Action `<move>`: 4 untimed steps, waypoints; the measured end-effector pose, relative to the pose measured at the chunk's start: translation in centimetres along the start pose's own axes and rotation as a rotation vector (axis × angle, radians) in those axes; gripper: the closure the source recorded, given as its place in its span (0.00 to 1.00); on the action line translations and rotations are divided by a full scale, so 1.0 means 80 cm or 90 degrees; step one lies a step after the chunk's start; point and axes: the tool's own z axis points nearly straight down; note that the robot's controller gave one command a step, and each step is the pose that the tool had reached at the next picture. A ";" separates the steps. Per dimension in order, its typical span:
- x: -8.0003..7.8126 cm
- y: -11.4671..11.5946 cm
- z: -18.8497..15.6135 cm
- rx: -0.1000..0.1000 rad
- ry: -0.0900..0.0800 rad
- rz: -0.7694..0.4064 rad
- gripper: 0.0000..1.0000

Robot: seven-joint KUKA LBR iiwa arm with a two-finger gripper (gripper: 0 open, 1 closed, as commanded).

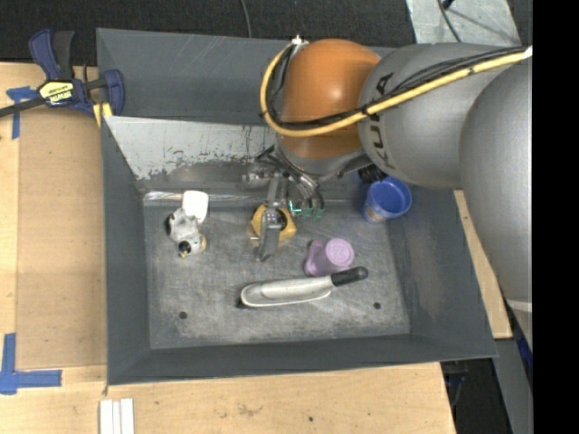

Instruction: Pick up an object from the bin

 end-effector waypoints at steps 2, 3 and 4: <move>0.013 -0.071 0.050 0.000 -0.011 -0.014 1.00; 0.013 -0.071 0.050 0.000 -0.011 -0.014 1.00; 0.024 -0.087 0.002 0.000 -0.001 -0.046 1.00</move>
Offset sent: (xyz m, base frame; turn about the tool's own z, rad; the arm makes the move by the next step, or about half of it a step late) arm -0.0143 -0.0549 -0.0442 -0.0240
